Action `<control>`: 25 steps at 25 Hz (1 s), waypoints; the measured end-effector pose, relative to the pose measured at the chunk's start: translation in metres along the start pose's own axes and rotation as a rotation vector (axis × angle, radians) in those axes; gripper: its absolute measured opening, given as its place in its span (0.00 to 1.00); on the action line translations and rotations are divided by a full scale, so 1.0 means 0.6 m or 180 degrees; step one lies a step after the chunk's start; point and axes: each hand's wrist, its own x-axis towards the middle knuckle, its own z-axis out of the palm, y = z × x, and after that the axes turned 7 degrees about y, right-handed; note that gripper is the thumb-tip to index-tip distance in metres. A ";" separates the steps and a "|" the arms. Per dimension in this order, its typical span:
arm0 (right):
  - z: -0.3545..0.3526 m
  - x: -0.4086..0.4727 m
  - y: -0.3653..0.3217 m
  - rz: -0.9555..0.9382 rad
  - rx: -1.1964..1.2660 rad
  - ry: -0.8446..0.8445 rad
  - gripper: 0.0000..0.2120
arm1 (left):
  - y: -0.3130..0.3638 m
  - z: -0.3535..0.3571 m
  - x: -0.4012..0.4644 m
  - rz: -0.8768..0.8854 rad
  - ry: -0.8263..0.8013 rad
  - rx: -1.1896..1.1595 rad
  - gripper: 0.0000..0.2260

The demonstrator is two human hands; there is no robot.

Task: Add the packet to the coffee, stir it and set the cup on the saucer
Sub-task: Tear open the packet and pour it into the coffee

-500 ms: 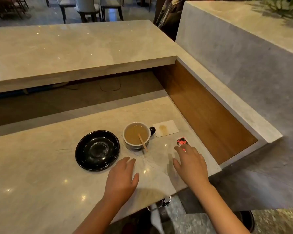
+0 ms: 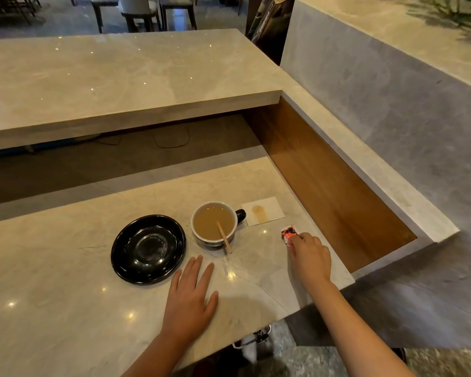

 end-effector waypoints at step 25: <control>-0.055 -0.010 -0.066 0.1324 0.4232 -0.0265 0.12 | -0.011 0.019 -0.002 0.0083 0.0160 0.0039 0.25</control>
